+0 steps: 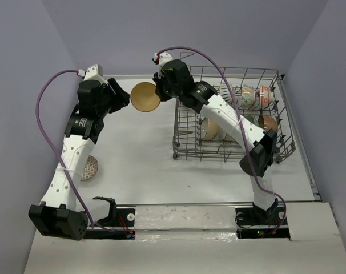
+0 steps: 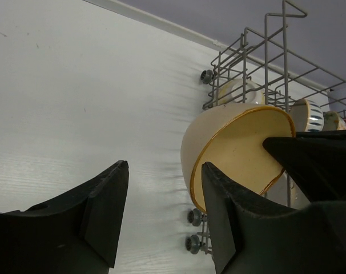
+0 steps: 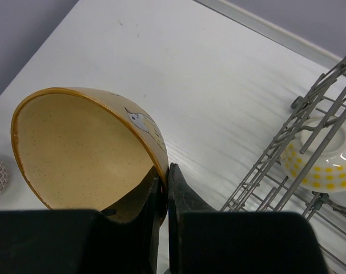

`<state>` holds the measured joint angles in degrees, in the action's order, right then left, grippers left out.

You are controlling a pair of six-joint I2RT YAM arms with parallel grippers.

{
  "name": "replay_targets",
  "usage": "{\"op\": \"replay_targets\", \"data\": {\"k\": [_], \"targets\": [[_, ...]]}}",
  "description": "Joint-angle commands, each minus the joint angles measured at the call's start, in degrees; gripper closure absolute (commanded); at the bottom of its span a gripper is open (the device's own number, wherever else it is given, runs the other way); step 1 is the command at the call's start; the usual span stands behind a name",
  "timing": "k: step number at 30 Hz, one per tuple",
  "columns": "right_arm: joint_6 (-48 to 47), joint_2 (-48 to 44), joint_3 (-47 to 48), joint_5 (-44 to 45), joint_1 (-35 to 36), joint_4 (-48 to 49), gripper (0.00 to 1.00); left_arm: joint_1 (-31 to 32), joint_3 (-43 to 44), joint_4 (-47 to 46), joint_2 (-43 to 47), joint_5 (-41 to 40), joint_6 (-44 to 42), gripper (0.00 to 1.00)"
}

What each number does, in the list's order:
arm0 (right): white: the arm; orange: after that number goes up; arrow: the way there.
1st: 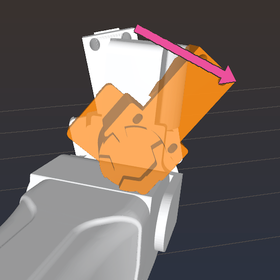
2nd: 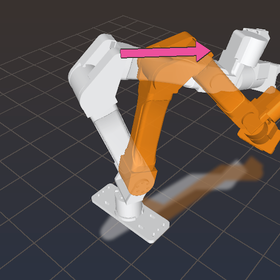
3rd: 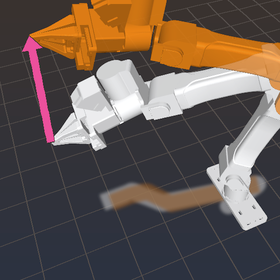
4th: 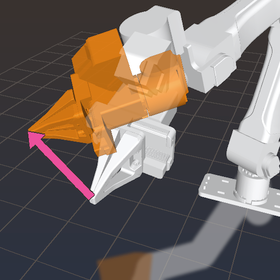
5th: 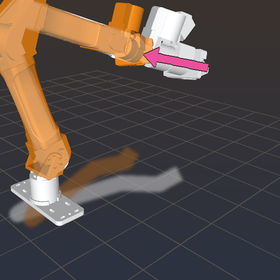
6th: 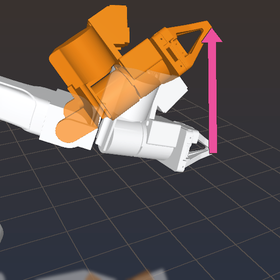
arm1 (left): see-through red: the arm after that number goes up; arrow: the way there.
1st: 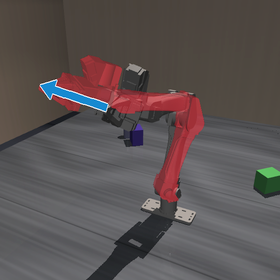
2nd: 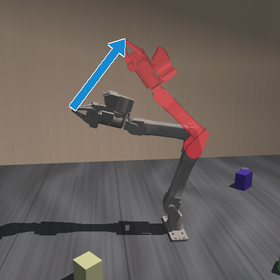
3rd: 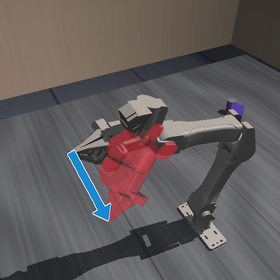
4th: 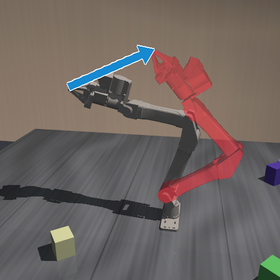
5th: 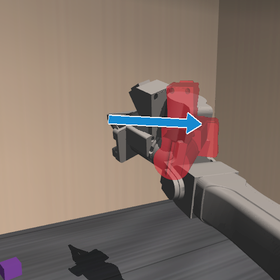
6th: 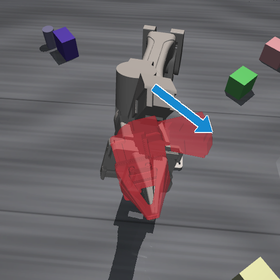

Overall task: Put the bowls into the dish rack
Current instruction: Pass from the right arm to the left

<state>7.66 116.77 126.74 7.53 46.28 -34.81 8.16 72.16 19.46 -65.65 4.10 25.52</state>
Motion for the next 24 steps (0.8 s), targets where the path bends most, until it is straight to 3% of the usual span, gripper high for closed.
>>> {"op": "replay_targets", "data": {"k": [1, 11, 24], "targets": [[-0.7, -1.5, 3.1, -3.6, 0.2, 3.1, 0.99, 2.4, 3.4, -0.4, -0.4, -2.9, -3.4, 0.38], [-3.7, -5.9, -2.7, -6.6, 0.2, 2.2, 0.99, 7.2, 5.7, 0.9, -4.0, -7.4, -6.4, 0.38], [-8.8, -7.3, -1.1, -9.8, 0.2, -0.3, 0.99, 9.8, 5.5, 3.6, -5.3, -7.4, -9.1, 0.38]]}}
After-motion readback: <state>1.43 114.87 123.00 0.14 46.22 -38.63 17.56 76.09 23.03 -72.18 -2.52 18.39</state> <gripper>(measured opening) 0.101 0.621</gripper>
